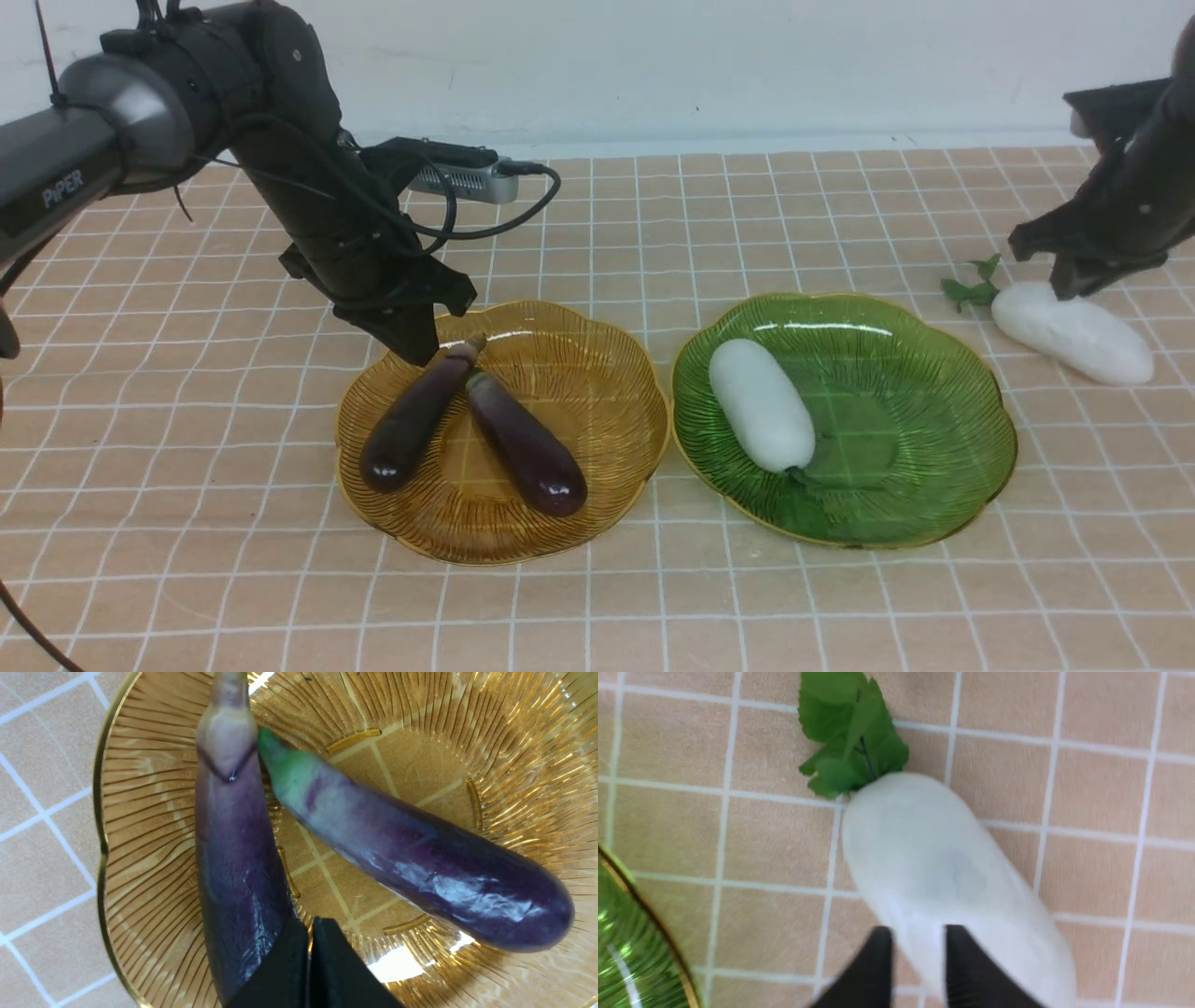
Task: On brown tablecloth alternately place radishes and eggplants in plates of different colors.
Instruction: 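Place the white radish on the plate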
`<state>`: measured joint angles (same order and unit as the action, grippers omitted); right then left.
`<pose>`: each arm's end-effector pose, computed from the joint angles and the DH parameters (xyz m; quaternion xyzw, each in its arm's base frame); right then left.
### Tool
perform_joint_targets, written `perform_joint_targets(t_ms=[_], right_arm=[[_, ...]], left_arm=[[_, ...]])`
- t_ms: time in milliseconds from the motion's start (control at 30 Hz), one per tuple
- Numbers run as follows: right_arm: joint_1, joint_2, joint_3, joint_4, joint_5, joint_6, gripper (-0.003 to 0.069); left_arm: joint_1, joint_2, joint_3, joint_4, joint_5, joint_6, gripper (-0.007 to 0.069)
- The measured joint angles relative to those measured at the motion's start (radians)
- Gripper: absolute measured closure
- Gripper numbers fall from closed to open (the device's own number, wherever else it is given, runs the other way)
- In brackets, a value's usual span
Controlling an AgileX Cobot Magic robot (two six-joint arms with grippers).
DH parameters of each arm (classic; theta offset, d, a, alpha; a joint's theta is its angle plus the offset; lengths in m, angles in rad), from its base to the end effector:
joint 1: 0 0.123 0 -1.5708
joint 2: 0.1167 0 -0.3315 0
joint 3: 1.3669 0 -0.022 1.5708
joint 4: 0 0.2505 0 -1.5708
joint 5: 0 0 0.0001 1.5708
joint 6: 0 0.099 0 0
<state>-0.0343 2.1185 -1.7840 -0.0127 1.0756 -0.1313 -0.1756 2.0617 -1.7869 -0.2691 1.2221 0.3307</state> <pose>0.4765 -0.0175 0.2480 -0.0504 0.9910 -0.0161 0.1227 0.4445 -0.1040 0.2756 0.2130 0.9652 -0.1228 0.0895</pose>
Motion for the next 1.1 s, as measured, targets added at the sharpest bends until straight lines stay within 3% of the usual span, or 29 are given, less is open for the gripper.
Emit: perform_joint_targets(t_ms=[100, 133, 200, 233, 267, 400, 600, 700, 733, 867, 1100], right_arm=[[0.000, 0.021, -0.002, -0.009, -0.039, -0.060, 0.0372], [0.000, 0.025, -0.002, -0.010, -0.044, -0.066, 0.0346], [0.000, 0.038, -0.005, -0.018, -0.064, -0.085, 0.0223], [0.000, 0.051, -0.006, -0.027, -0.074, -0.094, 0.0121], [0.000, 0.061, -0.006, -0.036, -0.077, -0.099, 0.0066], [0.000, 0.108, -0.007, -0.071, -0.090, -0.112, -0.0020], [0.000, 0.151, -0.007, -0.085, -0.095, -0.114, -0.0010], [0.001, 0.156, -0.031, -0.089, -0.072, -0.081, 0.0174], [0.001, 0.157, -0.038, -0.089, -0.063, -0.073, 0.0188], [0.020, 0.154, -0.198, -0.067, 0.122, -0.007, 0.0185], [0.054, -0.006, -0.167, 0.197, 0.149, 0.094, 0.0185]], left_arm=[[0.000, 0.000, 0.000, 0.000, 0.000, 0.000, 0.0628], [0.000, 0.000, 0.000, 0.000, 0.000, 0.000, 0.0628], [0.000, 0.000, 0.000, 0.000, 0.000, 0.000, 0.0628], [0.000, 0.000, 0.000, -0.001, 0.000, 0.000, 0.0628], [0.000, 0.000, 0.000, -0.001, 0.000, 0.000, 0.0628], [0.000, 0.000, 0.000, -0.002, 0.000, 0.000, 0.0628], [0.000, 0.000, 0.000, -0.002, 0.000, 0.000, 0.0628], [0.000, 0.000, 0.000, -0.002, 0.000, 0.000, 0.0628], [0.000, 0.000, 0.000, -0.002, 0.000, 0.000, 0.0628], [0.000, 0.000, 0.000, -0.011, 0.000, 0.000, 0.0628], [0.000, 0.000, 0.000, -0.013, 0.000, 0.000, 0.0628]])
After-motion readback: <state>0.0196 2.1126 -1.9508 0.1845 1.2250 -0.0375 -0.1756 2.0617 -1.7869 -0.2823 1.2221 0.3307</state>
